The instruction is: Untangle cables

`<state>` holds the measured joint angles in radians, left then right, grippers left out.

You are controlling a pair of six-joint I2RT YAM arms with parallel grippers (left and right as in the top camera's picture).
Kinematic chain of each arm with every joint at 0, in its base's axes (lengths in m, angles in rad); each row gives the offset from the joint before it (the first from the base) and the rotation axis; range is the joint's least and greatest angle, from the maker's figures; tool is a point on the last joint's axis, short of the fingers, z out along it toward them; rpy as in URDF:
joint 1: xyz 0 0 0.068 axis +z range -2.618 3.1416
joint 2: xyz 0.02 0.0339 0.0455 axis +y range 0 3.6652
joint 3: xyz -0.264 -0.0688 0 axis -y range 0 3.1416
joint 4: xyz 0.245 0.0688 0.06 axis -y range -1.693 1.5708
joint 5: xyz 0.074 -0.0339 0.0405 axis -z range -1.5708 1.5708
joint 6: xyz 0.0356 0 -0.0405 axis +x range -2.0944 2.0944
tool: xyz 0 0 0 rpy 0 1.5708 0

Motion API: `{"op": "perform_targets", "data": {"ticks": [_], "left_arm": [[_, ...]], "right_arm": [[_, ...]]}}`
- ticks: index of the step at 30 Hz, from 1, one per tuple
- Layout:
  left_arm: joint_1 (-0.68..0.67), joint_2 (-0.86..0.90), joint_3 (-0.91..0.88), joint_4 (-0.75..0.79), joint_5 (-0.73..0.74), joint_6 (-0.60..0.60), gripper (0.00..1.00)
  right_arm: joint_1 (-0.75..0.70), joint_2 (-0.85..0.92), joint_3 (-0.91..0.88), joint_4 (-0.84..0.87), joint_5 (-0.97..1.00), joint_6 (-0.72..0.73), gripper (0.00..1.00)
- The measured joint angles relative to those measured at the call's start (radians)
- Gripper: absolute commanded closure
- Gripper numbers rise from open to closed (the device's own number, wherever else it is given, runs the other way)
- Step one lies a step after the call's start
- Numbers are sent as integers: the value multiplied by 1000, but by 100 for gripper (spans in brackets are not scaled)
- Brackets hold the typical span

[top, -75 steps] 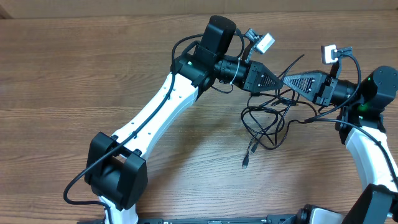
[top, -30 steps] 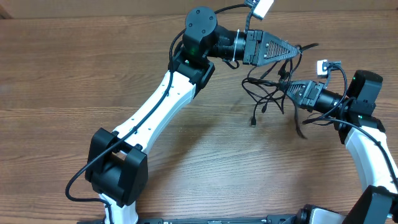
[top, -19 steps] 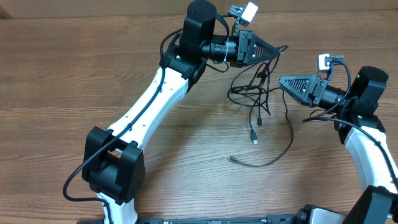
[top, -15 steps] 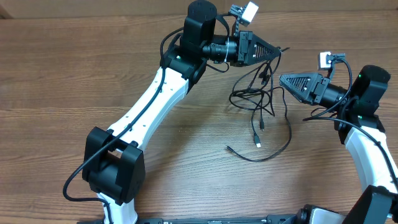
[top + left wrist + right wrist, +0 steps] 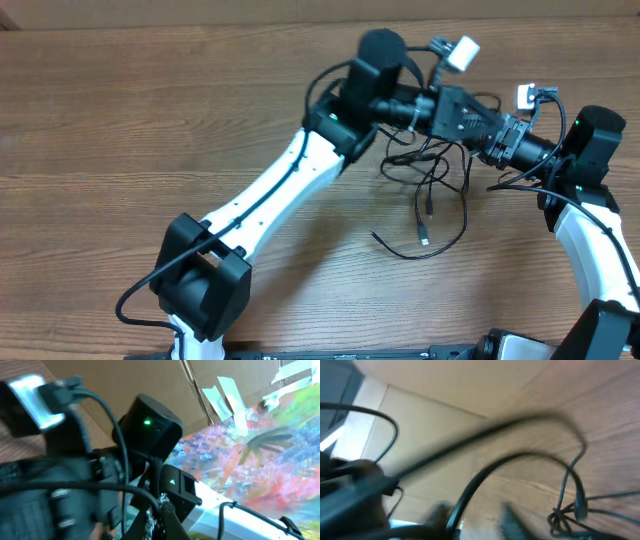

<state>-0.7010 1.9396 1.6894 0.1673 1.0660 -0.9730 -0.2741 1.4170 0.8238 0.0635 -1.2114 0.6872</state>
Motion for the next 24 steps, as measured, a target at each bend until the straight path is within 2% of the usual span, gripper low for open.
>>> {"op": "perform_targets", "data": {"ticks": [8, 13, 14, 15, 16, 17, 22, 24], "left_arm": [[31, 25, -25, 349, -4, -159, 96], [107, 29, -31, 414, 31, -223, 96], [132, 29, -30, 391, 39, -222, 96], [142, 29, -30, 385, 42, -222, 81], [162, 28, -29, 336, 44, -207, 72], [183, 26, -27, 283, 46, -188, 68], [320, 11, -10, -69, 37, -23, 70], [366, 8, -6, -207, 31, 66, 67]], "right_arm": [[1, -31, 18, -281, 56, -167, 96], [1, -31, 21, -321, 65, -231, 96], [1, -31, 21, -327, 70, -236, 96], [1, -30, 21, -328, 71, -240, 96], [1, -29, 21, -330, 75, -241, 96], [1, -26, 20, -336, 80, -243, 96], [-6, -3, 6, -343, 127, -233, 96], [-22, -2, 5, -344, 154, -211, 96]]}}
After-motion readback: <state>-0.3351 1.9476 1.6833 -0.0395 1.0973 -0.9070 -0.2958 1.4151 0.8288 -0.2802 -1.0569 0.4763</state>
